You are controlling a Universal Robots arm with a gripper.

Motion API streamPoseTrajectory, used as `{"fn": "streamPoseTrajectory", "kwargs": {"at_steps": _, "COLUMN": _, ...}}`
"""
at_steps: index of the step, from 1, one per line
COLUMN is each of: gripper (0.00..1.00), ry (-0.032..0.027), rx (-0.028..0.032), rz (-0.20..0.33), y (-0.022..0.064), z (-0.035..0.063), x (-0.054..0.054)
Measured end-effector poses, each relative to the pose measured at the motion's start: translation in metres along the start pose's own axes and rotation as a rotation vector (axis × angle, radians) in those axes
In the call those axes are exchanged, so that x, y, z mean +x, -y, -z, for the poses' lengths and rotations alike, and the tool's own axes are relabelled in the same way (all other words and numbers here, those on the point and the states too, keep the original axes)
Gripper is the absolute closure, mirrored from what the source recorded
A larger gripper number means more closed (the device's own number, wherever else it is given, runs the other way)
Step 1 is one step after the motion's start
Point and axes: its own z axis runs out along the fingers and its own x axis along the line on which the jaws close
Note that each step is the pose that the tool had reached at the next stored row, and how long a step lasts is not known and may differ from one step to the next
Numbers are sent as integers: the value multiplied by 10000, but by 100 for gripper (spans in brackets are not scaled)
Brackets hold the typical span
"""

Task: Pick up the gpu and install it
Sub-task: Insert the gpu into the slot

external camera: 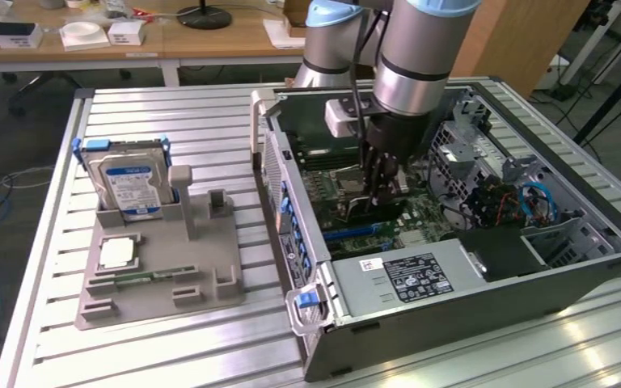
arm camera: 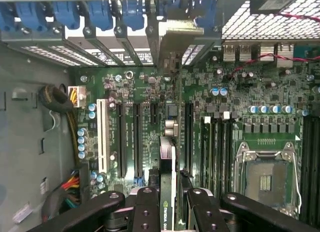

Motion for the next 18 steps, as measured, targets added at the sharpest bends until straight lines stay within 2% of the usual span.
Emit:
{"fn": "streamPoseTrajectory", "kwargs": {"at_steps": 3, "gripper": 74, "ry": -19, "rx": 2, "rz": 2, "y": -53, "z": -25, "x": -4}}
{"fn": "streamPoseTrajectory", "kwargs": {"at_steps": 9, "gripper": 74, "ry": -19, "rx": 1, "rz": 2, "y": -53, "z": -26, "x": -4}}
{"fn": "streamPoseTrajectory", "kwargs": {"at_steps": 13, "gripper": 74, "ry": 41, "rx": 2, "rz": 0, "y": -54, "z": -33, "x": -4}}
{"fn": "streamPoseTrajectory", "kwargs": {"at_steps": 18, "gripper": 74, "ry": 40, "rx": 0, "rz": 2, "y": -54, "z": -103, "x": -7}}
